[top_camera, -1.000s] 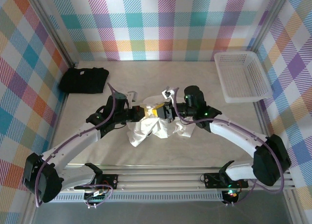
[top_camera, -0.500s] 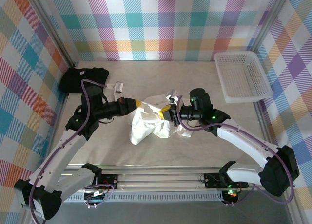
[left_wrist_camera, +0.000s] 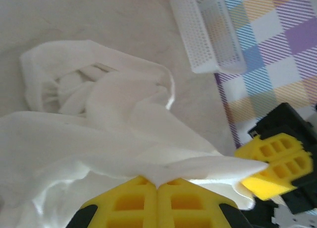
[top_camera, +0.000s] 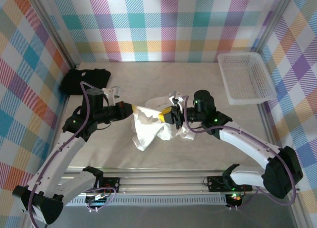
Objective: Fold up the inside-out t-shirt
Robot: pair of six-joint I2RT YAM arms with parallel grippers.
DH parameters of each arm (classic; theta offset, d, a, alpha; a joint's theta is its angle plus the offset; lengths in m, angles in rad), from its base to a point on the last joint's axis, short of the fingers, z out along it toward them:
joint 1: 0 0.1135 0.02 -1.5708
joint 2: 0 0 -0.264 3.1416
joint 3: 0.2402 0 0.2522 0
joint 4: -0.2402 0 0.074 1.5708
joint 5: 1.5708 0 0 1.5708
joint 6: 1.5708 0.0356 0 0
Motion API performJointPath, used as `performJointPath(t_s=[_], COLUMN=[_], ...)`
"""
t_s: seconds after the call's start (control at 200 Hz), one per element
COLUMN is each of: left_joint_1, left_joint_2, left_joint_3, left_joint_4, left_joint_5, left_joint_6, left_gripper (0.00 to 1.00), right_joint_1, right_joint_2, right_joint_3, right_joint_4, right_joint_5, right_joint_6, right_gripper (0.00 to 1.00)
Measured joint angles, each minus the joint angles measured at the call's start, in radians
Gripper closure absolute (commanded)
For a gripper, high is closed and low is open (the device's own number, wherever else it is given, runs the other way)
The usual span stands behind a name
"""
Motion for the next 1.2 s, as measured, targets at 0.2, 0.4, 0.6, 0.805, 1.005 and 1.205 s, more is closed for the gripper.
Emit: performJointPath(t_s=[0.2,0.4,0.6,0.805,1.005,1.205], left_joint_1=[0.002,0.003,-0.026,-0.043,-0.069,-0.077], left_joint_2=[-0.016,-0.07,-0.115,-0.019,0.119,0.183], left_joint_3=[-0.087,-0.201,-0.248,-0.246,-0.237,-0.221], left_joint_4=[-0.005,-0.002,0.027,0.106,0.197,0.261], left_joint_5=[-0.112,-0.149,-0.153,-0.159,-0.143,-0.137], left_joint_6=[0.009,-0.01,-0.018,-0.01,0.002,0.013], left_gripper=[0.8,0.61,0.52,0.51,0.53,0.67], right_joint_1=[0.037,0.053,0.06,0.065,0.065,0.066], right_joint_2=[0.114,0.174,0.199,0.2,0.199,0.193], right_joint_3=[0.002,0.028,0.045,0.047,0.047,0.047], right_joint_4=[0.09,0.15,0.179,0.179,0.174,0.158], right_joint_5=[-0.016,-0.005,0.002,0.002,0.004,0.01], right_joint_6=[0.111,0.196,0.225,0.225,0.225,0.217], right_gripper=[1.0,1.0,1.0,1.0,1.0,1.0])
